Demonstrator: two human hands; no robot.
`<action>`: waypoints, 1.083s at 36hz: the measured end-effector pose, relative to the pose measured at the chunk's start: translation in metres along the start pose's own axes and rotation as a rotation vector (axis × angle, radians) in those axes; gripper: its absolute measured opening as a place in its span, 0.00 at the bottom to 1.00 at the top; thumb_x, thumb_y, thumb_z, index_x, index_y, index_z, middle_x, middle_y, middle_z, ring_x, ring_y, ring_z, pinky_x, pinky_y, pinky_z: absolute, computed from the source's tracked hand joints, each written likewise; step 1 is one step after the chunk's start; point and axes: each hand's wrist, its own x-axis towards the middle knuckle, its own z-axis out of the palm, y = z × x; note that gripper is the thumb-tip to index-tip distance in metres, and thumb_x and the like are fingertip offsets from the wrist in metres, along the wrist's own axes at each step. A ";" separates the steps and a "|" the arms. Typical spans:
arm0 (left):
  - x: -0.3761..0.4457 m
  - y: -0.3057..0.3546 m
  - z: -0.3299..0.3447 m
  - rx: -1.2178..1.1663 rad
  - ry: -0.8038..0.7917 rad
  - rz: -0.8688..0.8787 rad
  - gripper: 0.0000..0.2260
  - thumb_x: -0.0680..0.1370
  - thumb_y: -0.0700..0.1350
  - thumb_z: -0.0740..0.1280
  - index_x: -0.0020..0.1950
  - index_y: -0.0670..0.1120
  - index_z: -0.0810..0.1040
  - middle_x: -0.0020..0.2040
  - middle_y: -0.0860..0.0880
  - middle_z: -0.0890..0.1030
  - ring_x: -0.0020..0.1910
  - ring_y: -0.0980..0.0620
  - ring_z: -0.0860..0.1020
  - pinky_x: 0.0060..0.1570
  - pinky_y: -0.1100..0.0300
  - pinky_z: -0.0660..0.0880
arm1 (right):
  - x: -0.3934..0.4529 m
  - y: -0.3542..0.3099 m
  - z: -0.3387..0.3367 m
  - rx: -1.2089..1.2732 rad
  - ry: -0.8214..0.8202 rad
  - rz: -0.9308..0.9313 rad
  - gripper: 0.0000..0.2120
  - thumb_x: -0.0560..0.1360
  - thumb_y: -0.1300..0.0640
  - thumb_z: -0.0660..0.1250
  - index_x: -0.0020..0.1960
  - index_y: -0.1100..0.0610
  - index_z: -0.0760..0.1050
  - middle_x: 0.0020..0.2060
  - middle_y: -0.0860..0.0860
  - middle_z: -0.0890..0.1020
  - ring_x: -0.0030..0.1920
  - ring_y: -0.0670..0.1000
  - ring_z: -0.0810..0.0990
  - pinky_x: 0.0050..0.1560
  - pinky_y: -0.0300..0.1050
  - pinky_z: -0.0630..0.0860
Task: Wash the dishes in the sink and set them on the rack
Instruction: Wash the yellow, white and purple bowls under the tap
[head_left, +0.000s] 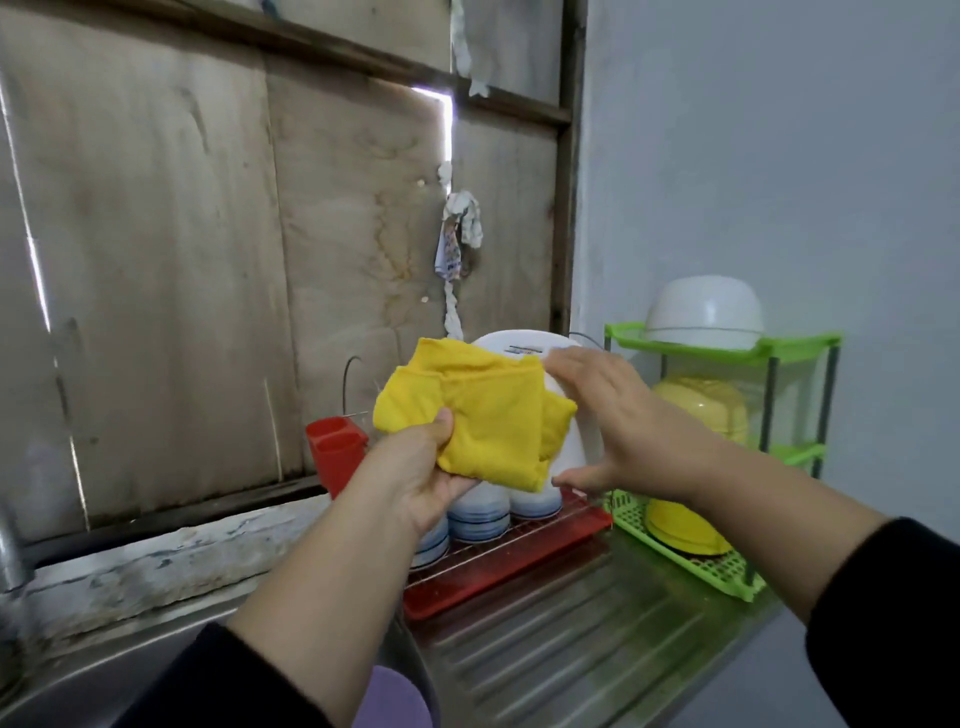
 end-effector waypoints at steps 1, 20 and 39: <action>0.007 0.002 0.008 0.015 -0.006 0.011 0.15 0.82 0.41 0.57 0.69 0.40 0.68 0.65 0.40 0.75 0.63 0.41 0.74 0.50 0.43 0.71 | 0.003 0.008 -0.003 -0.056 -0.006 0.001 0.49 0.56 0.50 0.82 0.70 0.66 0.64 0.65 0.64 0.70 0.65 0.55 0.60 0.68 0.40 0.53; 0.151 0.014 0.166 0.048 -0.069 0.198 0.16 0.77 0.43 0.68 0.63 0.43 0.71 0.60 0.43 0.77 0.46 0.44 0.76 0.45 0.48 0.71 | 0.044 0.195 -0.049 -0.604 -0.021 0.232 0.53 0.44 0.45 0.84 0.61 0.70 0.72 0.55 0.66 0.78 0.54 0.68 0.78 0.53 0.62 0.77; 0.235 -0.025 0.253 0.119 -0.150 0.288 0.20 0.75 0.44 0.70 0.65 0.41 0.70 0.54 0.43 0.78 0.41 0.48 0.76 0.48 0.52 0.72 | 0.053 0.300 -0.060 -0.447 -0.298 0.527 0.51 0.67 0.39 0.72 0.77 0.57 0.47 0.72 0.53 0.59 0.72 0.56 0.56 0.69 0.50 0.62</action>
